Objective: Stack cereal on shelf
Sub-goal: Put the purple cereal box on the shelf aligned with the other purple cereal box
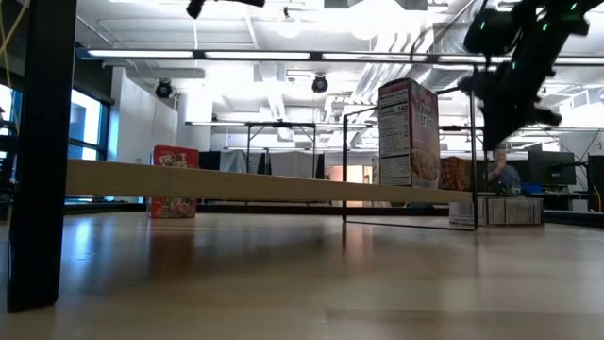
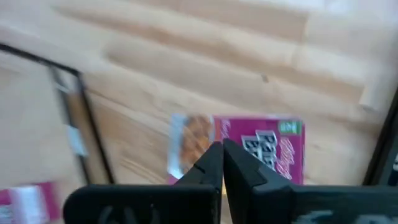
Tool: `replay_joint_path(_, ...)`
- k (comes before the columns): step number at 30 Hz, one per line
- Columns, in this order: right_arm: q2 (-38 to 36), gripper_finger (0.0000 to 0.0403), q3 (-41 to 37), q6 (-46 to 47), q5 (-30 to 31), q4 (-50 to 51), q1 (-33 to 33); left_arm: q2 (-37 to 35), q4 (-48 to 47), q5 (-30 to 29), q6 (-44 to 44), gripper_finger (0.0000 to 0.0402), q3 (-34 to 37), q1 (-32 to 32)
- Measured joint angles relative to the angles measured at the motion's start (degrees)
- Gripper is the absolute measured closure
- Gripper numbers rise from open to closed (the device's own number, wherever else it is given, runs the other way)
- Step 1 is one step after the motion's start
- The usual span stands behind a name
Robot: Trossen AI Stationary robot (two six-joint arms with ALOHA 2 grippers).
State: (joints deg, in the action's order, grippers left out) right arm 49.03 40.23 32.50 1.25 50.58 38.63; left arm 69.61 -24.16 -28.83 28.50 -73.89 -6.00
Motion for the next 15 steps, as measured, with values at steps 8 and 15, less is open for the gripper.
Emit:
replay_joint_path(8,-0.83,0.0403,0.33,1.29,-11.71,6.64,-1.33,3.93,2.01,3.16,0.93,0.0401,0.04,0.94)
replay_joint_path(15,0.14,0.0403,-10.5,4.4,-11.14,10.44,-4.73,4.15,2.01,3.18,1.46,0.0402,0.07,1.53)
